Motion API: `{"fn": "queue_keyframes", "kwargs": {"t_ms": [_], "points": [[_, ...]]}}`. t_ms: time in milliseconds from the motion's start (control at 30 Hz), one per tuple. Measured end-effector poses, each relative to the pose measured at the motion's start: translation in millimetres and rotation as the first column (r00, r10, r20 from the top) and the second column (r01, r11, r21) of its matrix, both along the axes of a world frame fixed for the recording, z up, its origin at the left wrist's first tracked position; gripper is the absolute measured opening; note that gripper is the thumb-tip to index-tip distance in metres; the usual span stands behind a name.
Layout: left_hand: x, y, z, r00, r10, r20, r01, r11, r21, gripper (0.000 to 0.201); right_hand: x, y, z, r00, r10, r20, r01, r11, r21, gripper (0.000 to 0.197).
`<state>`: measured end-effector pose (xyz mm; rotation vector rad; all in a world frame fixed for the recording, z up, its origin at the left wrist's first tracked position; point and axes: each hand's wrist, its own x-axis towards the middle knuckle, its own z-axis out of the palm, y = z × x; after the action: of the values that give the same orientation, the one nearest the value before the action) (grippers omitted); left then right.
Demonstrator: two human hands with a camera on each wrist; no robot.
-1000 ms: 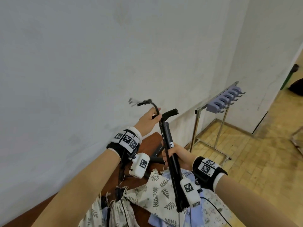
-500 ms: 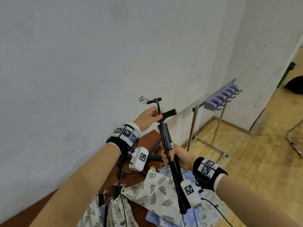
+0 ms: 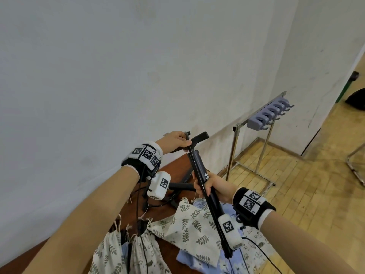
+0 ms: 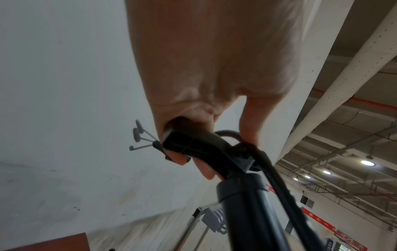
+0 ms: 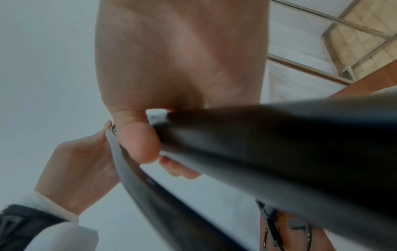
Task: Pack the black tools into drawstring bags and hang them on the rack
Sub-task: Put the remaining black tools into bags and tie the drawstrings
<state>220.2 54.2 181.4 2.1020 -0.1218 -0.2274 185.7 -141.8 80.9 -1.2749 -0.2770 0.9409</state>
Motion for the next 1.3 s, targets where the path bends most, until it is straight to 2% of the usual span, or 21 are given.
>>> {"fn": "queue_keyframes", "kwargs": {"t_ms": [100,200,267,333,400,467,567,633,733,767,833,900,933,967,1000,1033,1100,1167,1233,1300], "points": [[-1,-1,0,0.998,0.009,0.059,-0.010,1.000,0.022,0.011,4,1,5,0.998,0.035,0.051,-0.033,0.998,-0.051,0.072],[4,-3,-6,0.992,0.041,0.121,-0.051,0.996,0.075,0.014,7,5,10,0.997,0.075,0.020,-0.073,0.995,-0.075,0.081],[6,-4,-11,0.991,0.046,0.129,-0.059,0.993,0.099,0.016,10,10,9,0.992,0.073,0.101,-0.058,0.988,-0.142,0.070],[8,-4,-13,0.987,0.069,0.143,-0.084,0.991,0.102,0.016,11,15,8,0.964,0.031,0.264,0.039,0.965,-0.258,0.055],[8,-2,-13,0.987,0.106,0.119,-0.109,0.994,0.017,0.011,12,18,7,0.927,-0.009,0.376,0.131,0.945,-0.300,0.046],[10,0,-14,0.987,0.147,0.069,-0.142,0.987,-0.073,0.007,11,18,7,0.902,0.016,0.431,0.133,0.941,-0.312,0.042],[17,4,-25,0.976,0.215,0.036,-0.212,0.976,-0.054,0.020,7,17,7,0.909,0.050,0.414,0.092,0.944,-0.317,0.042],[19,5,-30,0.969,0.246,0.019,-0.245,0.969,-0.041,0.021,4,17,6,0.921,0.038,0.388,0.086,0.951,-0.297,0.044],[12,3,-26,0.980,0.196,0.021,-0.197,0.978,0.067,0.026,4,16,-2,0.932,-0.020,0.362,0.122,0.958,-0.260,0.041],[10,3,-23,0.979,0.199,0.040,-0.202,0.973,0.109,0.027,5,16,-3,0.927,-0.043,0.373,0.144,0.958,-0.246,0.038],[9,7,-16,0.951,0.277,0.139,-0.300,0.933,0.198,0.027,10,13,-3,0.926,-0.102,0.364,0.183,0.964,-0.195,0.034],[8,16,-10,0.906,0.347,0.242,-0.385,0.914,0.129,0.012,14,9,1,0.932,-0.142,0.333,0.204,0.966,-0.159,0.035],[9,22,-10,0.907,0.322,0.272,-0.354,0.932,0.078,0.019,16,7,3,0.936,-0.146,0.321,0.203,0.968,-0.151,0.034],[9,27,-11,0.923,0.256,0.287,-0.284,0.957,0.057,0.042,17,4,5,0.939,-0.137,0.314,0.190,0.971,-0.145,0.031],[7,28,-13,0.945,0.164,0.282,-0.195,0.977,0.084,0.064,18,2,7,0.943,-0.120,0.309,0.170,0.975,-0.140,0.030],[4,26,-14,0.954,0.070,0.291,-0.124,0.977,0.172,0.080,18,0,10,0.947,-0.100,0.304,0.148,0.979,-0.138,0.029],[-1,19,-16,0.946,-0.041,0.320,-0.095,0.913,0.397,0.089,17,-3,14,0.956,-0.053,0.287,0.095,0.986,-0.134,0.029],[-2,17,-21,0.937,-0.067,0.343,-0.117,0.864,0.490,0.077,13,-6,16,0.965,-0.023,0.262,0.060,0.989,-0.133,0.029],[-5,19,-31,0.955,-0.053,0.293,-0.058,0.932,0.357,0.064,9,-9,14,0.970,-0.043,0.240,0.072,0.991,-0.113,0.030],[-13,14,-43,0.986,-0.066,0.156,0.062,0.998,0.030,0.063,7,-10,10,0.968,-0.102,0.230,0.122,0.990,-0.076,0.032]]}}
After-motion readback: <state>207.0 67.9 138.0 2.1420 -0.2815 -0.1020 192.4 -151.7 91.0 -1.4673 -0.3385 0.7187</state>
